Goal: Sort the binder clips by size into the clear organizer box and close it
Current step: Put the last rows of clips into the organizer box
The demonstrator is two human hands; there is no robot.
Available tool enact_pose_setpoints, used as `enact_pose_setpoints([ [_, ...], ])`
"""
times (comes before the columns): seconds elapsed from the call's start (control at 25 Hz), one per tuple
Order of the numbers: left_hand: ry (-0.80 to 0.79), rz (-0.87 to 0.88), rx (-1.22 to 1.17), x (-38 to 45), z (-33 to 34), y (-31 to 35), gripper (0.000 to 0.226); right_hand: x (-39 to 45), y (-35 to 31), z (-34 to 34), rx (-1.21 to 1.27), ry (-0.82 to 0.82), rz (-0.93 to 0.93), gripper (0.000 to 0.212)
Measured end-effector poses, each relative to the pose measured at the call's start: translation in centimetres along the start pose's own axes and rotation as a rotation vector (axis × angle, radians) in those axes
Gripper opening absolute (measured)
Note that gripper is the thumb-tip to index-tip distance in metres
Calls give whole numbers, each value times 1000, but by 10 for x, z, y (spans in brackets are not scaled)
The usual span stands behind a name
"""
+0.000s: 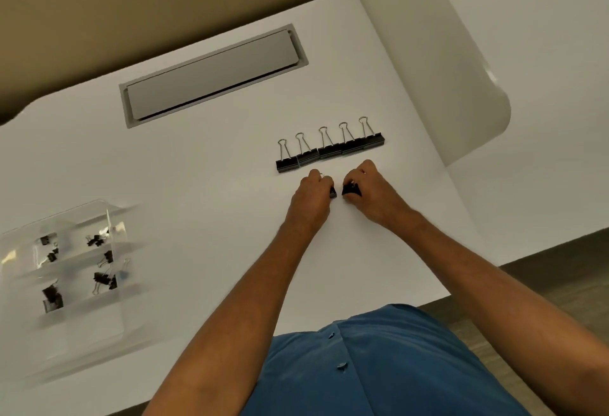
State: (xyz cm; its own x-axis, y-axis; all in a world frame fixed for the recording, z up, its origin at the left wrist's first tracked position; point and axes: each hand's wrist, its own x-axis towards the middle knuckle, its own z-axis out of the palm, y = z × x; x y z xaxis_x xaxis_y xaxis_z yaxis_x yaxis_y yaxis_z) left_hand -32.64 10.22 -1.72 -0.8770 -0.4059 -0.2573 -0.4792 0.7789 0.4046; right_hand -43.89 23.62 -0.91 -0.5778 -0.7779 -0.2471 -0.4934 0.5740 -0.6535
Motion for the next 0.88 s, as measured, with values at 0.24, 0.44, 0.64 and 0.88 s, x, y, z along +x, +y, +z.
enact_pose_setpoints([
  [0.24, 42, -96, -346, -29, -19, -3, 24, -27, -27, 4, 680, 93, 358, 15],
  [0.44, 178, -59, -492, -89, -41, -16, 19, -48, -81, 25, 1220, -91, 549, 8],
  [0.64, 245, -94, -541, -151, -71, -52, 29, -55, -167, 63, 1428, -306, 540, 17],
  [0.88, 460, -271, -328, -214, -117, -116, 22, -56, -263, 111, 1537, -497, 505, 14],
])
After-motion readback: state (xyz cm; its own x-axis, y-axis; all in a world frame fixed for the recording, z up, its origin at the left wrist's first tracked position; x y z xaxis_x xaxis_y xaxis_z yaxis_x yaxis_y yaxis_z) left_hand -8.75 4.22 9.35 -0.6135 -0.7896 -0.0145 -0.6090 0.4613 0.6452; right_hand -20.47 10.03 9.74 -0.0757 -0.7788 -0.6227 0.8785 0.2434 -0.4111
